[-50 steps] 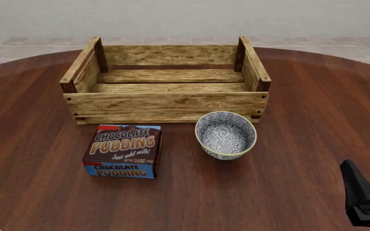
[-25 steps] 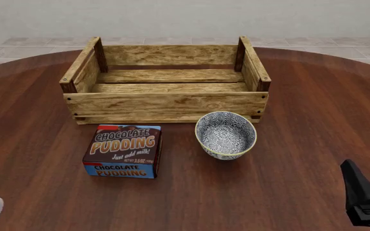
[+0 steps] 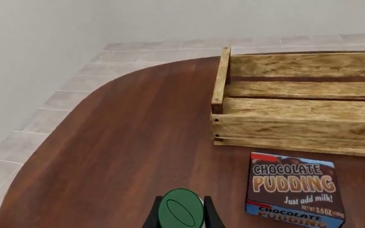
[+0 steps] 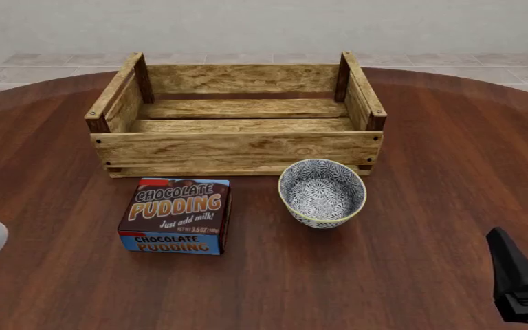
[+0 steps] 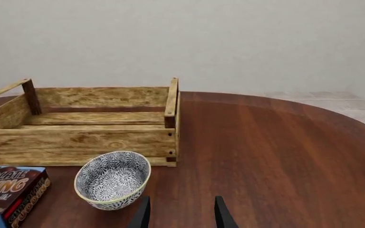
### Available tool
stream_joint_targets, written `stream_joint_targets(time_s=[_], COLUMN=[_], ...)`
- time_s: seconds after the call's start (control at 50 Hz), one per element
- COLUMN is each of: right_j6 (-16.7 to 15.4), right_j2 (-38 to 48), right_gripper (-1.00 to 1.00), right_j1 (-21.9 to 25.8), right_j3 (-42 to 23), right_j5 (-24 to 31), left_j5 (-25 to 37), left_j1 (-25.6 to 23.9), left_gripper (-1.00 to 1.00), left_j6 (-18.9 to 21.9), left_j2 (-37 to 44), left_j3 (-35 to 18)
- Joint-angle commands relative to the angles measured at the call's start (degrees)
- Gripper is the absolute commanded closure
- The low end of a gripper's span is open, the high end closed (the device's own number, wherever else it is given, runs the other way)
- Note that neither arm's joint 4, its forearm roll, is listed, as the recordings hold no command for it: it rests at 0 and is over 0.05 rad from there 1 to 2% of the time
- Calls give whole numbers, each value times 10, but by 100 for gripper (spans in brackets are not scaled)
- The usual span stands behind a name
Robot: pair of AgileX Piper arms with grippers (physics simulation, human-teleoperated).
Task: Pick up the salad dressing and put it in the tray.
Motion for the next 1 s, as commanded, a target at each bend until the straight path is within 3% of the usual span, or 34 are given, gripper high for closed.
stream_joint_targets(time_s=[0.02,0.3,0.56,0.76,1.0], right_j6=[0,-1,-1,3,5], right_j2=[3,-1,-7,-4,-3], right_gripper=[-100,-100,-100,-100,-100], right_j1=[0,1,0,-2,-3], right_j3=[0,0,-1,0,-2], right_j5=[-4,-2,3,0,0], left_j5=[-33,-67,-105,-138,-183], left_j1=[-53,-124,-196,-253,-288], left_gripper=[100,100,100,100,100], left_j6=[28,32,65,84,108], left_j2=[40,90,156,200,253], left_j3=[-54,-92,-144,-146,-157])
